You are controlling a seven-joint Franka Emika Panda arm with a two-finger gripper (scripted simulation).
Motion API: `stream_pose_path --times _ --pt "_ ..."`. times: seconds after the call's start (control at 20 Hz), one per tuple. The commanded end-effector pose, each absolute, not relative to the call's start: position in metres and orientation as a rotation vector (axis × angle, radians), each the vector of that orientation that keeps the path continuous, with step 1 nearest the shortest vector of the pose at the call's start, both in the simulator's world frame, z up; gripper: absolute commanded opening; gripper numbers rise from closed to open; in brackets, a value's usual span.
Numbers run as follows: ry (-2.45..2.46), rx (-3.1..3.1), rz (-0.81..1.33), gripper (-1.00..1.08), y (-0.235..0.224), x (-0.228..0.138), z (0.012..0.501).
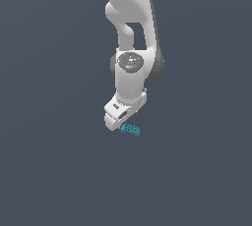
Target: Pick up the object and move it to a goal position.
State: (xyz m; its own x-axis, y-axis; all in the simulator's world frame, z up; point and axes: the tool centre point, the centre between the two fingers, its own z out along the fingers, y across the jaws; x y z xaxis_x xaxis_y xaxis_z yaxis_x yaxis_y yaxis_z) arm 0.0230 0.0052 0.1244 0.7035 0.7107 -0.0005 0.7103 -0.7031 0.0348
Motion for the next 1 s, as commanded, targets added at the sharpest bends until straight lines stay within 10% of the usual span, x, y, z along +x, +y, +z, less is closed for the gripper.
stream_pose_path --times 0.0,0.95 --pt "1.305 2.825 0.014 1.00 0.007 0.024 0.117" --pt "1.876 2.517 0.000 1.00 0.021 0.025 0.075"
